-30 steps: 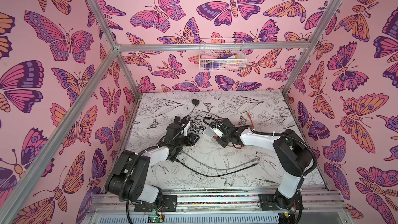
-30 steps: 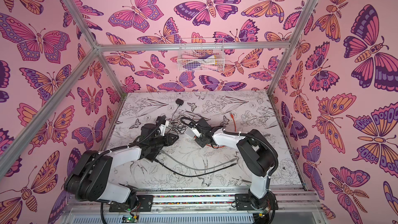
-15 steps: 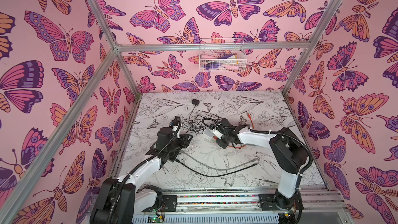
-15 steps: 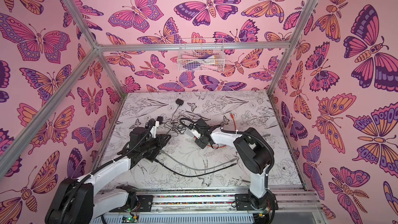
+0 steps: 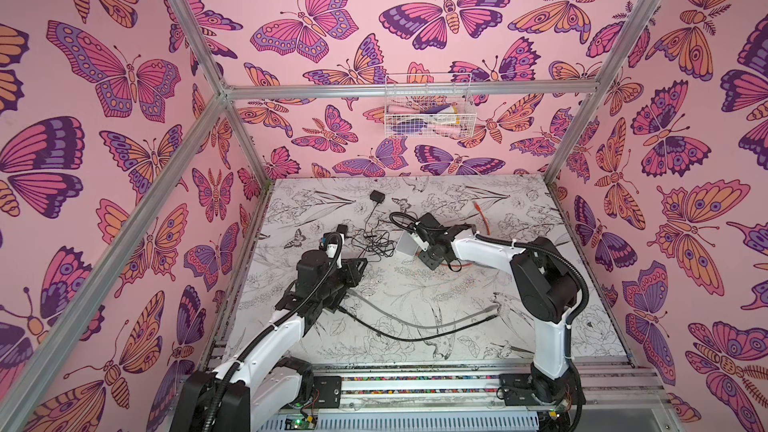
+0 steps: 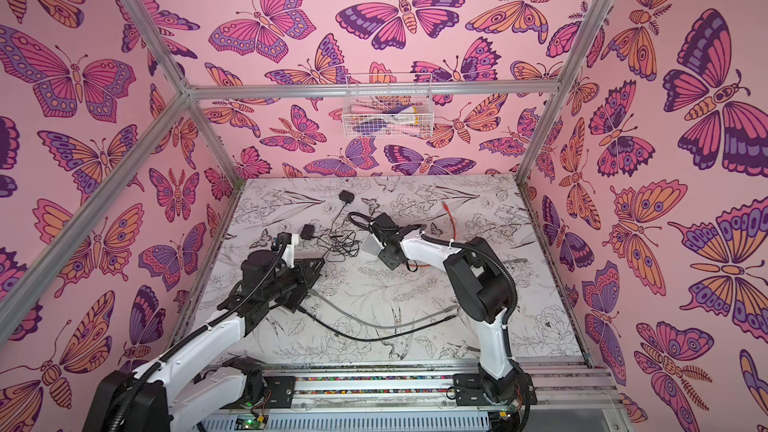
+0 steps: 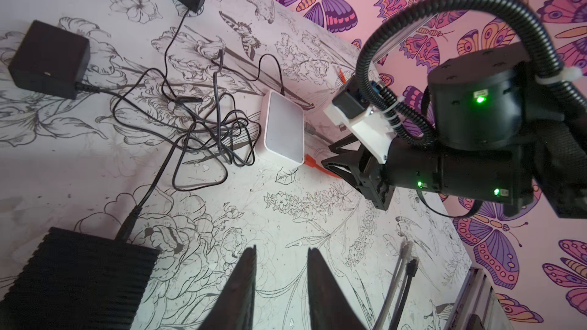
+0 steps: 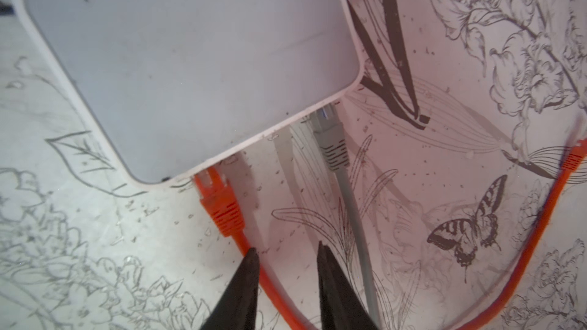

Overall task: Insert the plug into the switch port
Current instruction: 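Open the right gripper and pull it back from the red plug while the left withdraws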

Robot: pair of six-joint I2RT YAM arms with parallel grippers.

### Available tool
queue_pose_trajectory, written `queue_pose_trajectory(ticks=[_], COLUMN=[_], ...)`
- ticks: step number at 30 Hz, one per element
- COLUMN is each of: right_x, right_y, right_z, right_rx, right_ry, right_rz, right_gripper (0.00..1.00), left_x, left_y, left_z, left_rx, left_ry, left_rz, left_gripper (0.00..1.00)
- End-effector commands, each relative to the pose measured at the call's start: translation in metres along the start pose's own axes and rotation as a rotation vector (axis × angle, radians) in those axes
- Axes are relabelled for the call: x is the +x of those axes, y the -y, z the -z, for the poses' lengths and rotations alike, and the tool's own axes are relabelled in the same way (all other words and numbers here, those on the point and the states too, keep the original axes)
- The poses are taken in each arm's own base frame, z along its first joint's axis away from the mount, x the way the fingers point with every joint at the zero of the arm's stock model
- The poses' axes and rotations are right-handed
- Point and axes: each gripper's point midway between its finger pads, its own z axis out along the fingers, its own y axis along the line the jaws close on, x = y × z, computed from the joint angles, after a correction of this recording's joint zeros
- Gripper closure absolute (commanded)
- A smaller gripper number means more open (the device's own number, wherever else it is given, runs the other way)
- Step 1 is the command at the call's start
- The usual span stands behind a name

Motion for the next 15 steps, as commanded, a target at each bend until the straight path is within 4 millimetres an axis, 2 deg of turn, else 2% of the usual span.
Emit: queue_pose_trajectory(ticks=[1,5,11,15], right_x=[-0.014,-0.004,0.043,0.08], right_y=[-0.012,-0.046,-0.114,-0.155], right_z=[0.044,0.078,0.124,0.138], right_rx=[-0.007,-0.144,-0.318,-0.349], right_ry=[0.095,0.15,0.202,0.184], right_rz=[0.027,0.009,0.087,0.203], right_gripper=[0.64,0.61,0.56,0.53], left_x=[-0.001,0.001,0.009,0.006], left_y=[-0.005,-0.018,-0.031,-0.032], left_z=[0.007,0.015,0.015,0.011], left_rx=[-0.032,-0.108,-0.154,-0.155], left_ry=[0.021,0.045,0.037,0.043], left_rz=[0.008,0.011,0.033,0.037], left_gripper=[0.7,0.7,0.7,0.7])
